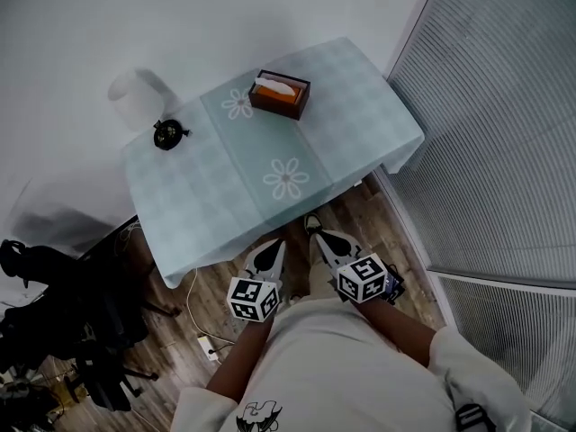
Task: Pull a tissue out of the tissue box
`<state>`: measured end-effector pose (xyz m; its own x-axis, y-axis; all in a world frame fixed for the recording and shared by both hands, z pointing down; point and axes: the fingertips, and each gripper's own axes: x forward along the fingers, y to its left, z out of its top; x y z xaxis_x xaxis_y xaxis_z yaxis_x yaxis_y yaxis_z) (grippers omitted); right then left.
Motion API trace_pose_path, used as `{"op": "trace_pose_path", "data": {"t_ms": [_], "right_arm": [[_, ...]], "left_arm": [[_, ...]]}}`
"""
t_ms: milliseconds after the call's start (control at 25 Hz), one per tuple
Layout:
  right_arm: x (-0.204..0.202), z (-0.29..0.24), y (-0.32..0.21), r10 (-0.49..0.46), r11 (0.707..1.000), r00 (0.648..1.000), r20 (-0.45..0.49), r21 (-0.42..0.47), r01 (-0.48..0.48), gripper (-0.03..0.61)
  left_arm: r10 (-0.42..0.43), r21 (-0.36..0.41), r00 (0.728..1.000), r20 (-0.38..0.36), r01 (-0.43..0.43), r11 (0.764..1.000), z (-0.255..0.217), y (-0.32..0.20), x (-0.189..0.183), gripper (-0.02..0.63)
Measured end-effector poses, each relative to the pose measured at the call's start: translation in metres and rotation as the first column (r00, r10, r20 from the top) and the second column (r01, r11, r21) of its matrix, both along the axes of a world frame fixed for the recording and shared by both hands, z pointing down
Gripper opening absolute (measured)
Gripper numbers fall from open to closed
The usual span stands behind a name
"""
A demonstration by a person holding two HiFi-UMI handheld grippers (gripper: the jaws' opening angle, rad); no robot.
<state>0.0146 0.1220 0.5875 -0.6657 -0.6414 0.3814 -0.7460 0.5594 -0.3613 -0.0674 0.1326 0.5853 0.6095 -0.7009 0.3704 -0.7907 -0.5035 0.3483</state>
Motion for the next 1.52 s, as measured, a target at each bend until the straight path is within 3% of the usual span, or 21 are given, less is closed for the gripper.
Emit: {"op": "trace_pose_path", "data": {"t_ms": [320, 560, 960, 1200, 1520], "right_arm": [[0.032, -0.016, -0.162, -0.104, 0.993, 0.994, -0.02, 0.045, 0.105, 0.008], [0.043, -0.025, -0.256, -0.16, 0.984, 0.986, -0.046, 0.068, 0.163, 0.008], [0.02, -0.023, -0.284, -0.143, 0.989, 0.99, -0.005, 0.04, 0.143, 0.008], [0.012, -0.016, -0.324, -0.157, 0.986, 0.984, -0.082, 0.04, 0.16, 0.008], [-0.018, 0.014, -0.39, -0.168, 0.983, 0.965, -0.2, 0.042, 0.18, 0.008]], "left_arm": [[-0.051, 0.018, 0.997, 0.053, 0.05, 0.999, -0.019, -0.16, 0.029, 0.006], [-0.117, 0.02, 0.991, 0.066, 0.116, 0.993, -0.033, -0.234, 0.033, 0.006], [-0.099, -0.019, 0.992, 0.074, 0.101, 0.995, -0.025, -0.268, 0.023, 0.006], [-0.062, -0.042, 0.991, 0.118, 0.067, 0.997, -0.002, -0.304, 0.01, 0.006], [-0.078, -0.082, 0.99, 0.117, 0.088, 0.993, 0.032, -0.371, -0.01, 0.006]]}}
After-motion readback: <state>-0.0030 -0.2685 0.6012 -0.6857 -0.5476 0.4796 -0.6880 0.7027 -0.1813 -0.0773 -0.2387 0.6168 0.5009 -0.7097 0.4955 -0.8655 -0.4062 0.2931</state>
